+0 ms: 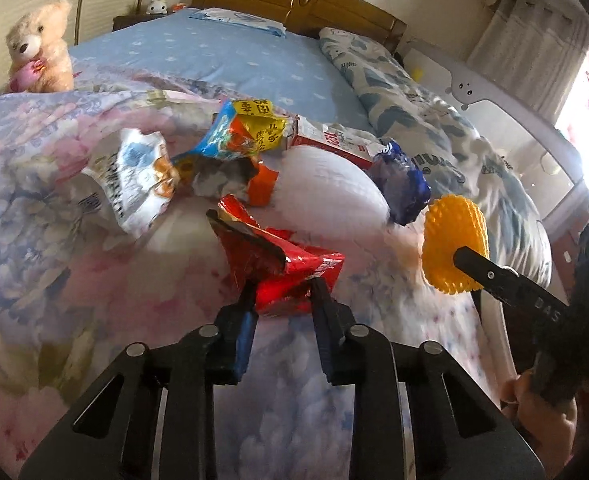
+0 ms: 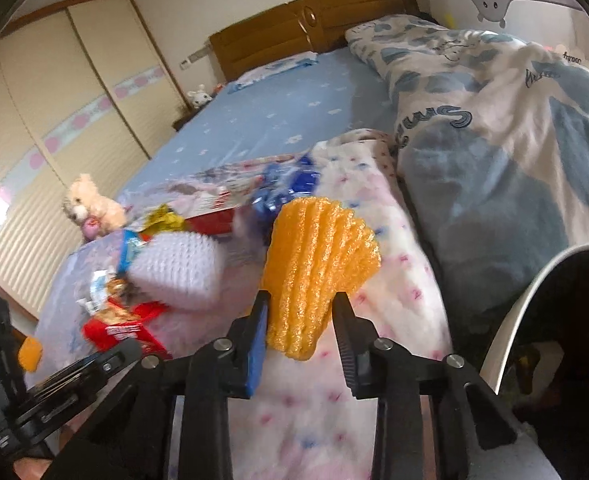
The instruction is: Collect trash
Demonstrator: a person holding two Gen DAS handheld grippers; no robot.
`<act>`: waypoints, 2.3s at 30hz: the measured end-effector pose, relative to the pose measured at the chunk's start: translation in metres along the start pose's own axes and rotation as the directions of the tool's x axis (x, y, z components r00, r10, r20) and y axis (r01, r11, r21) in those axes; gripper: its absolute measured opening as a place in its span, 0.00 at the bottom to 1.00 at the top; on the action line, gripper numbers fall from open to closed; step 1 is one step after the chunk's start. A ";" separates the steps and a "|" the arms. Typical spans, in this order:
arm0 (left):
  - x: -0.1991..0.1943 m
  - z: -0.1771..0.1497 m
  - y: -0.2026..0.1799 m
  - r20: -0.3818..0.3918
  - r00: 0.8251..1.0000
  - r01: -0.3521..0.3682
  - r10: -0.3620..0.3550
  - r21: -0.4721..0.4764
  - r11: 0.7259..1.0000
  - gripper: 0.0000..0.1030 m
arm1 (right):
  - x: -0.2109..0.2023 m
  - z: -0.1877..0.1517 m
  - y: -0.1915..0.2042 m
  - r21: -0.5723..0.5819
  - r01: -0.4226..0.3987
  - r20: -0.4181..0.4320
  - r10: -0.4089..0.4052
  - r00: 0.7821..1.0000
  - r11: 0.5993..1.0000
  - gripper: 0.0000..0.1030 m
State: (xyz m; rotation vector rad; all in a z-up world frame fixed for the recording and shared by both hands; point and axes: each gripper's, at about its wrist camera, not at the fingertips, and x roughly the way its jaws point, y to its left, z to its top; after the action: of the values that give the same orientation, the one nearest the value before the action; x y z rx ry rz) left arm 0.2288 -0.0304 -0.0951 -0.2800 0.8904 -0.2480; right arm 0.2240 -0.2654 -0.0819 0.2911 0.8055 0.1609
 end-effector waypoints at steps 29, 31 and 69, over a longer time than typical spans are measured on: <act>-0.058 -0.062 -0.078 -0.012 0.995 0.103 -0.103 0.233 0.967 0.22 | -0.103 -0.078 -0.016 0.043 -0.062 0.046 0.060 0.997 0.997 0.29; -0.059 -0.064 -0.085 -0.017 0.993 0.114 -0.114 0.249 0.962 0.22 | -0.109 -0.080 -0.022 0.053 -0.054 0.053 0.051 0.997 0.997 0.29; -0.023 -0.073 -0.227 -0.139 0.966 0.259 -0.219 0.466 0.846 0.22 | -0.170 -0.077 -0.146 0.207 0.123 0.106 -0.147 0.983 0.971 0.29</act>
State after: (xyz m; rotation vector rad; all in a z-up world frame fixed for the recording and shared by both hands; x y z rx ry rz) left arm 0.1353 -0.2457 -0.0450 0.0884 0.8431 -0.7079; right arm 0.0564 -0.4312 -0.0615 0.4298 0.7191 -0.0664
